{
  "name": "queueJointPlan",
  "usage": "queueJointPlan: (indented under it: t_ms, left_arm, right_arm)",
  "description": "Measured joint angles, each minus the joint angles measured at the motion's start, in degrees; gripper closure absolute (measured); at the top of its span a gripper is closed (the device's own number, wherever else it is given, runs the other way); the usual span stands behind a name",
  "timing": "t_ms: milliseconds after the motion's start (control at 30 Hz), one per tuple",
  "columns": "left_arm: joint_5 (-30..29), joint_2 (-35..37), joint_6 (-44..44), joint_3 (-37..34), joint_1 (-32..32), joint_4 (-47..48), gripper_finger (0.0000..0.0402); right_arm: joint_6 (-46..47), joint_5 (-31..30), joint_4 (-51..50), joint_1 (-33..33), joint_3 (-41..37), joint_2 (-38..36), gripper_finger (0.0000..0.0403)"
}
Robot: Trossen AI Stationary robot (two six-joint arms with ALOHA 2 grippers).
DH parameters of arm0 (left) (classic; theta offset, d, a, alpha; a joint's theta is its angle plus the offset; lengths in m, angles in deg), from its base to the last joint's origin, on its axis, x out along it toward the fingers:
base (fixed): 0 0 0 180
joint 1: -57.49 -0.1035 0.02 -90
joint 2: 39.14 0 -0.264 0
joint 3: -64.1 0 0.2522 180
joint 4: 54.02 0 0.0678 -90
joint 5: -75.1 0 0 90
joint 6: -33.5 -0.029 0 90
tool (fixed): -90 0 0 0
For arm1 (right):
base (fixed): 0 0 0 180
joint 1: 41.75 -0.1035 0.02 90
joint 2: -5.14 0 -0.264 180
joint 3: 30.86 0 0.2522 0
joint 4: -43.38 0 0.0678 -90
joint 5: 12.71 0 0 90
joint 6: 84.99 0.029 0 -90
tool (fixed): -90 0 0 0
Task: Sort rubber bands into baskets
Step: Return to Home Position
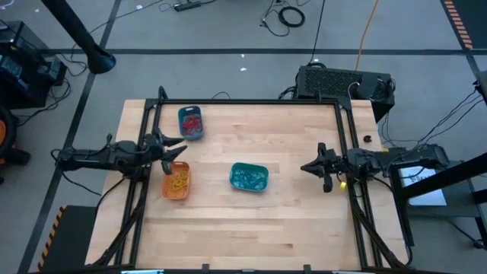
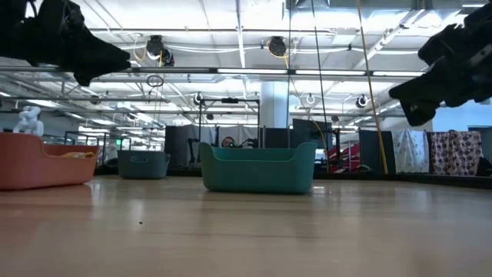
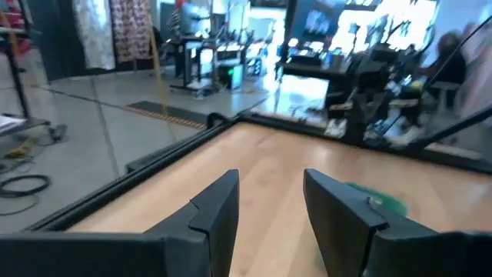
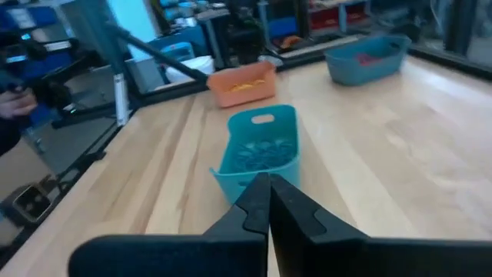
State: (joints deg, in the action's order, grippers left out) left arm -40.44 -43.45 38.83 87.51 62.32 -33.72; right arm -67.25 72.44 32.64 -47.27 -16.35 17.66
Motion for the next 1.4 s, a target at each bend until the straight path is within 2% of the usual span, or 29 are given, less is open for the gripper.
queueJointPlan:
  t_ms: [133, 267, 500, 767, 1000, 1400]
  left_arm:
    - [5.75, -0.11, 1.51, -4.44, -2.44, -7.17, 0.0249]
    - [6.92, -0.29, 5.19, -9.24, -5.02, -11.80, 0.0249]
    - [10.74, -0.86, 5.84, -9.24, -8.22, -12.67, 0.0250]
    - [10.73, -2.25, 5.87, -9.27, -9.74, -9.77, 0.0250]
    - [10.72, -2.43, 5.95, -9.29, -9.70, -9.65, 0.0250]
    - [10.71, -2.43, 5.98, -9.31, -9.70, -9.42, 0.0249]
  right_arm:
    - [-4.88, 2.26, -0.50, -0.02, 0.10, -0.54, 0.0402]
    - [-8.66, 3.13, -1.72, 0.93, 0.11, -0.17, 0.0403]
    - [-11.65, 5.85, -1.97, 2.64, 0.11, -0.11, 0.0403]
    - [-16.63, 3.39, -1.90, 3.63, 0.11, 3.11, 0.0403]
    - [-11.43, 3.48, -1.91, 3.62, 0.11, 4.02, 0.0402]
    - [-11.14, 3.43, -1.93, 3.61, 0.11, 4.02, 0.0402]
